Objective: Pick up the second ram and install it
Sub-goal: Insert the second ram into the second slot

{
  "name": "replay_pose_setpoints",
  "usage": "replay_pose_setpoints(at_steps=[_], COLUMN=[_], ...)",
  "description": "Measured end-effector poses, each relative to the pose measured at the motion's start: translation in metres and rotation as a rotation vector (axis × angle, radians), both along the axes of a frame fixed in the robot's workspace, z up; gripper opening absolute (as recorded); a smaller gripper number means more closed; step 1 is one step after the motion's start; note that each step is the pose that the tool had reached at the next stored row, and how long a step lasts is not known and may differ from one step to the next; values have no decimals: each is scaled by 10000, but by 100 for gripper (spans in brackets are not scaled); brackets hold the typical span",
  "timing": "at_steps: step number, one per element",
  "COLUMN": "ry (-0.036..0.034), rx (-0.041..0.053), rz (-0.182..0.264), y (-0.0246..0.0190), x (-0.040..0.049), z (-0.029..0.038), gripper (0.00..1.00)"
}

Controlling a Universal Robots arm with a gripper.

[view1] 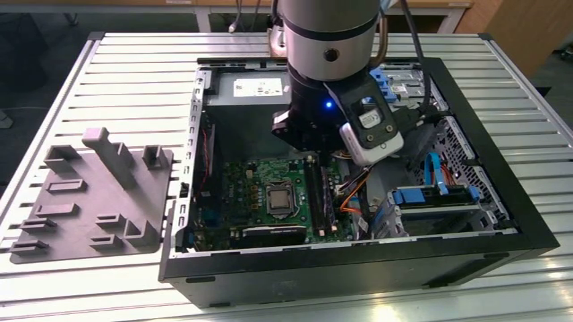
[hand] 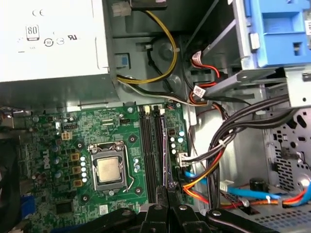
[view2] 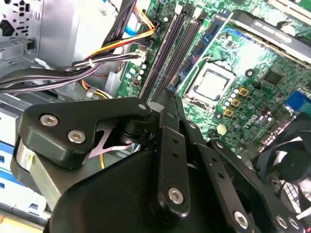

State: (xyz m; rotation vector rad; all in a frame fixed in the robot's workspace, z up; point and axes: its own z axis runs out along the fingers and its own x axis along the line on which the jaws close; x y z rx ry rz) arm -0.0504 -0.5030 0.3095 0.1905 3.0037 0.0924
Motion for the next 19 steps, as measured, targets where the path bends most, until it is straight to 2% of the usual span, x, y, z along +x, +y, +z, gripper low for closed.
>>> replay_pose_setpoints(at_steps=[4, 9, 19], ry=[0, 0, 2], rx=[0, 1, 0], rz=[96, 190, 221], y=[15, 59, 77], x=[0, 0, -1], z=[-73, -139, -263], gripper=[12, 12, 12])
